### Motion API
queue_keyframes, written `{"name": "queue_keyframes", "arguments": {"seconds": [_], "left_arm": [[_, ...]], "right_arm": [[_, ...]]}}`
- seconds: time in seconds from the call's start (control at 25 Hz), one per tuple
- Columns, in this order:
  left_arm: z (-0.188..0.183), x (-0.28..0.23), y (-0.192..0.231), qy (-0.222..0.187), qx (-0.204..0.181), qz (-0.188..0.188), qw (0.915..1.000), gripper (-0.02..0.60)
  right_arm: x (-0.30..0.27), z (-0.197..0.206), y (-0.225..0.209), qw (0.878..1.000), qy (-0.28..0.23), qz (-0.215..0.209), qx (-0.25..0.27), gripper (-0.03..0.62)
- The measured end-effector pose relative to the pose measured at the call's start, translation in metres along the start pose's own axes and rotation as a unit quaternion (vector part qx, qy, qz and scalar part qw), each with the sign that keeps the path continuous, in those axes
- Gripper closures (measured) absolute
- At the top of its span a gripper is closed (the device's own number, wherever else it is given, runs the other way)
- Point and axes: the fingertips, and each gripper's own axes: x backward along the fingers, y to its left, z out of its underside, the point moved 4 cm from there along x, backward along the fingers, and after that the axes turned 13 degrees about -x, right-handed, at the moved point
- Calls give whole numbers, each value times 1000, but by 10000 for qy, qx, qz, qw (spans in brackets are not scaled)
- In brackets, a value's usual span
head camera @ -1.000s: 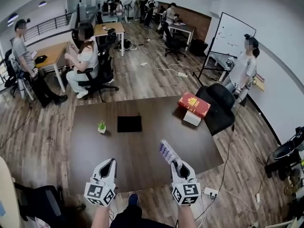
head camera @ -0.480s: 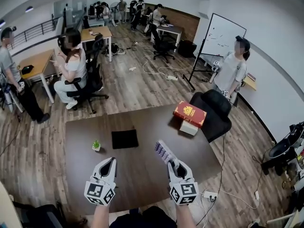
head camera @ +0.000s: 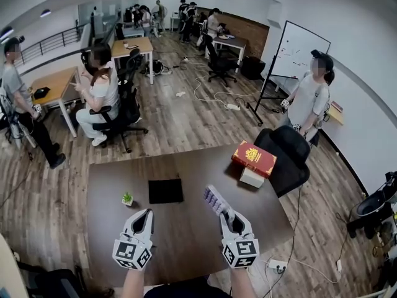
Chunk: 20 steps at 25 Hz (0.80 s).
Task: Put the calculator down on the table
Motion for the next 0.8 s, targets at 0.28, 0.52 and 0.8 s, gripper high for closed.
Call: {"name": "queue_keyframes", "arguments": {"seconds": [0.28,0.52,0.8], "left_arm": [[-6,-35,-6,-70,-76,-35,9999,586],[-7,-46,2,-97,-59,-296,9995,586],[-4,-51,3,-105,-44,-426,9990,586]], "right_arm": [[-33,-12,-22,9998,5,-175,-20,479],[-55,-14,-30,9989,80,-367,-288,478],[-73,-2,-47,9667,129,-880,-2401,479]]}}
